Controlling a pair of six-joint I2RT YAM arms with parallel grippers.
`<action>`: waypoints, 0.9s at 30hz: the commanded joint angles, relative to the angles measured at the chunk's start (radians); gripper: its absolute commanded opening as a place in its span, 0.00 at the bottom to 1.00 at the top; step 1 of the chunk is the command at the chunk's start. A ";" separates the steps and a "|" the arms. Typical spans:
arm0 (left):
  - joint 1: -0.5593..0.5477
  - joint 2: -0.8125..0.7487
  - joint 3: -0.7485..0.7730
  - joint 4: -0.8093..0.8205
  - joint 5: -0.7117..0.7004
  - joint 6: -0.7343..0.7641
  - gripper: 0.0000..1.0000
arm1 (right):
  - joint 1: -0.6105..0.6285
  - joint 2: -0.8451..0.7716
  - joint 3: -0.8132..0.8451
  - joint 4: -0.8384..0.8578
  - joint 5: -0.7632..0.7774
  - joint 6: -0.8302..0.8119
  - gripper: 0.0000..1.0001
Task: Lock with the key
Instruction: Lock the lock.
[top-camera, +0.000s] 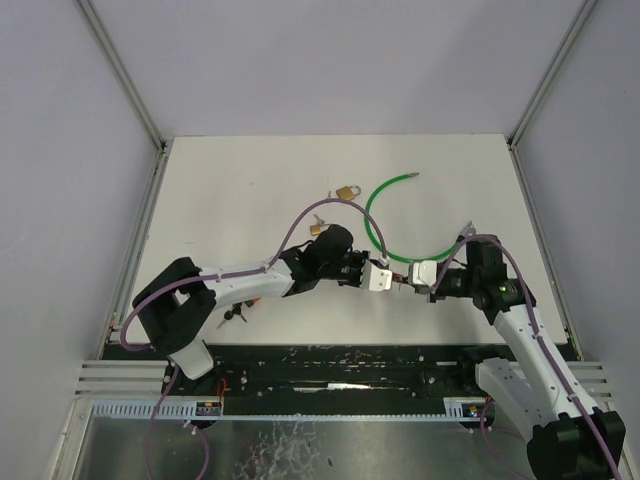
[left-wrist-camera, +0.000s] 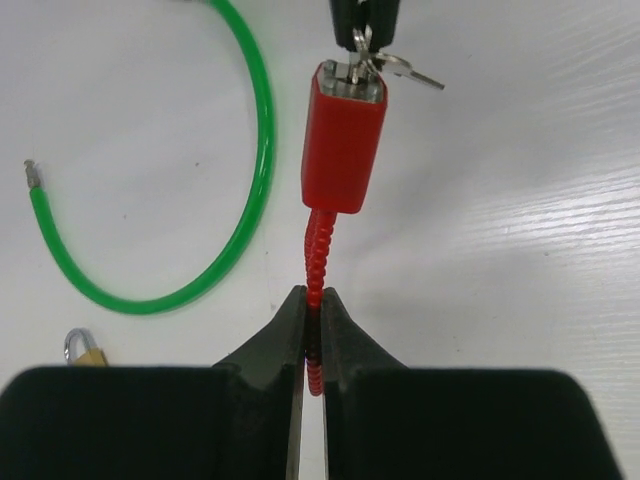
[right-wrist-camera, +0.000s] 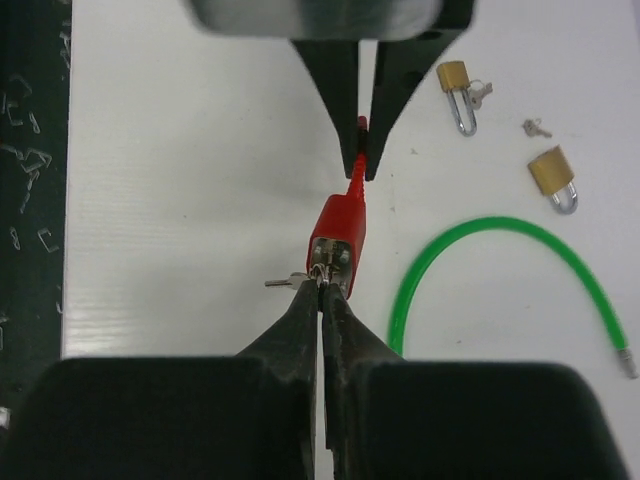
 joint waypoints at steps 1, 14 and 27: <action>0.036 -0.009 0.045 -0.020 0.108 0.010 0.00 | 0.005 -0.054 0.011 -0.223 -0.007 -0.527 0.00; 0.062 0.030 0.106 -0.115 0.185 0.024 0.00 | 0.016 -0.016 0.153 -0.183 0.050 -0.271 0.00; 0.065 -0.065 -0.037 0.118 -0.002 -0.007 0.00 | -0.011 0.111 0.246 -0.325 -0.014 -0.136 0.00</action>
